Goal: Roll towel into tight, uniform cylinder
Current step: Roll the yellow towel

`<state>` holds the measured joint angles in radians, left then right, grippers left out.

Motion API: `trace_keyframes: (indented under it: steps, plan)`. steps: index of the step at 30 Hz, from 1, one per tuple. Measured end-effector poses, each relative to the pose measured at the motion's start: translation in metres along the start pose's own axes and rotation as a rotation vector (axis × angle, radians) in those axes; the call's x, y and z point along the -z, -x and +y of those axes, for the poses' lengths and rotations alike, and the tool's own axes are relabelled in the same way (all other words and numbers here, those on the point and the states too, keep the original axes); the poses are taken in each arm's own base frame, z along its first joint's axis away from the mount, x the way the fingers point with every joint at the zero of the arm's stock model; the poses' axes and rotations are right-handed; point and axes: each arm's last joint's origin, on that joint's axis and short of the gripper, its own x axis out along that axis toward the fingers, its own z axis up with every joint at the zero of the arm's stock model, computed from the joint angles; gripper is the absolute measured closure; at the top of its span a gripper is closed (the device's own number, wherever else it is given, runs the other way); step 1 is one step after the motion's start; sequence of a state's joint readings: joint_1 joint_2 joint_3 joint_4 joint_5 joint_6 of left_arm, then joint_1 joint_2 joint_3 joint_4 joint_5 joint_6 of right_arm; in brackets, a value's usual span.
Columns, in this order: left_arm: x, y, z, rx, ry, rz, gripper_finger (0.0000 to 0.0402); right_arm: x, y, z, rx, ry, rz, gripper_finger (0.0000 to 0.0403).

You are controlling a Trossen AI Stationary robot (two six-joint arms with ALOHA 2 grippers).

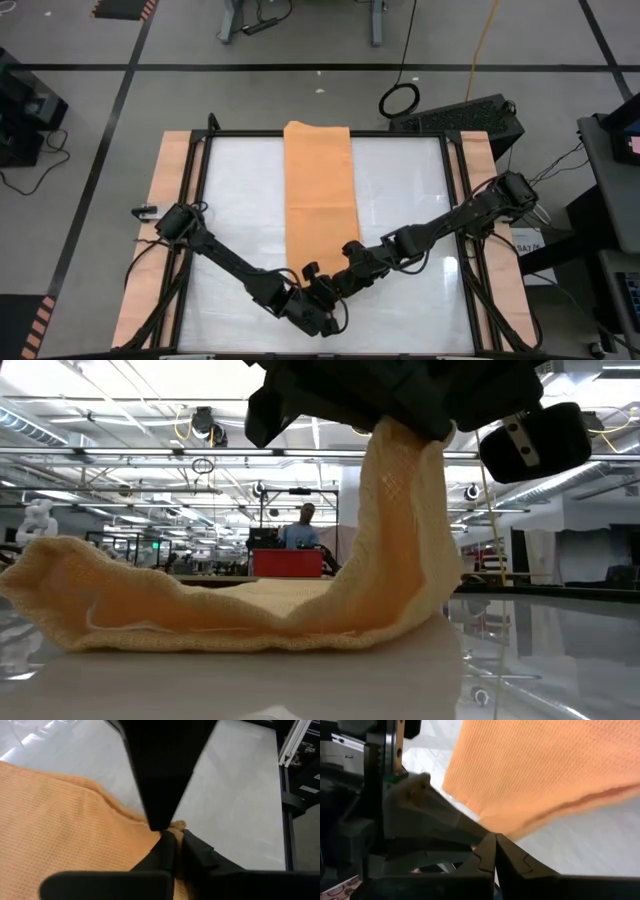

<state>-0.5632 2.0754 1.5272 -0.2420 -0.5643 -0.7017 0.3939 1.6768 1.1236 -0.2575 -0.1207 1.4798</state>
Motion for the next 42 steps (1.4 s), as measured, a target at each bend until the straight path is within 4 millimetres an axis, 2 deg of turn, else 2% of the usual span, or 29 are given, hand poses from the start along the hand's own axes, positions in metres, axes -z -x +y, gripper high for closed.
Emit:
trace_keyframes:
  steps: [8,11,15,19,22,25,28,35,42]
  plan:
    - [0.000,0.000,0.000,-0.001,0.044,0.002,0.0387,0.000,0.000,-0.003,0.029,-0.026,0.004,0.0395]
    - [0.000,0.000,0.000,-0.001,0.051,0.002,0.0387,0.001,0.004,-0.006,0.068,-0.001,0.015,0.0372]
    - [0.000,0.000,0.000,-0.001,0.054,0.002,0.0386,0.001,0.021,-0.007,0.094,0.100,0.015,0.0330]
    - [0.000,0.000,0.000,0.000,0.060,0.001,0.0386,0.008,0.046,-0.004,0.086,0.391,0.036,0.0293]
    - [-0.001,0.000,0.000,0.000,0.063,-0.001,0.0386,0.027,0.062,-0.008,0.126,0.712,0.071,0.0274]
    - [-0.002,-0.001,0.002,-0.009,0.083,-0.008,0.0386,0.051,0.067,-0.016,0.160,1.017,0.106,0.0266]
    - [-0.005,-0.003,0.003,-0.009,0.095,-0.023,0.0386,0.071,0.060,-0.026,0.139,1.225,0.118,0.0266]
    - [-0.010,-0.006,0.007,-0.009,0.118,-0.043,0.0386,0.094,0.021,-0.045,-0.075,1.393,0.032,0.0266]
    - [-0.011,-0.006,0.006,-0.001,0.122,-0.047,0.0386,0.097,-0.011,-0.064,0.027,1.489,0.045,0.0266]
